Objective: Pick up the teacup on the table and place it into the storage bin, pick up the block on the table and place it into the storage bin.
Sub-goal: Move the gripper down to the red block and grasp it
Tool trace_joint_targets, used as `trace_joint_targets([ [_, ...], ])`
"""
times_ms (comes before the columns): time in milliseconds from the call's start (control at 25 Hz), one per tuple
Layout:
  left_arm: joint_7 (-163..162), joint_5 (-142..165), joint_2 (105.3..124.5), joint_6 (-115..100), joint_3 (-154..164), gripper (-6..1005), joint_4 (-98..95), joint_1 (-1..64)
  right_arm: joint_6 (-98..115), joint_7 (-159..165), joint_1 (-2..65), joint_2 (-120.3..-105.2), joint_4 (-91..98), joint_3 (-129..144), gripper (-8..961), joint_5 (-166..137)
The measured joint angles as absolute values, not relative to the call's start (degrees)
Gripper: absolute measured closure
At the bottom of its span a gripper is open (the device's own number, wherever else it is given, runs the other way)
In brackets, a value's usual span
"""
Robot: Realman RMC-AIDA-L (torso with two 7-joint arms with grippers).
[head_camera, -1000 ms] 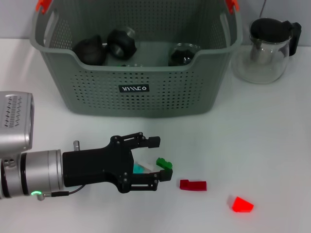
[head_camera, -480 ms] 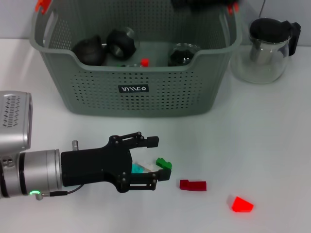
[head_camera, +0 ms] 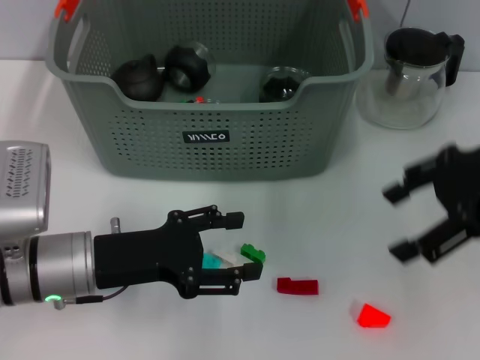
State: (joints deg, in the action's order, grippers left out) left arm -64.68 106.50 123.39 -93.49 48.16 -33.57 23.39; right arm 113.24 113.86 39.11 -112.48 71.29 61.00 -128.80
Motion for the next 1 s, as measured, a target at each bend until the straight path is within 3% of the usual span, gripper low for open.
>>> trace_joint_targets([
  [40, -64.7, 106.5, 123.40, -93.5, 48.2, 170, -33.6, 23.4, 113.2, 113.9, 39.1, -112.48, 71.3, 61.0, 25, -128.8],
  [240, -64.8, 106.4, 123.40, -93.5, 48.2, 170, -33.5, 23.8, 112.0, 114.4, 40.5, -119.35, 71.1, 61.8, 28, -144.9],
  [320, -64.8, 106.5, 123.40, -93.4, 48.2, 170, -33.5, 23.9, 109.9, 116.1, 41.2, -120.67, 69.1, 64.9, 29, -148.1],
  [1000, -64.6, 106.2, 123.40, -93.3, 48.2, 170, -33.2, 23.5, 98.3, 135.0, 43.0, -120.44, 64.1, 90.4, 40, -147.8],
])
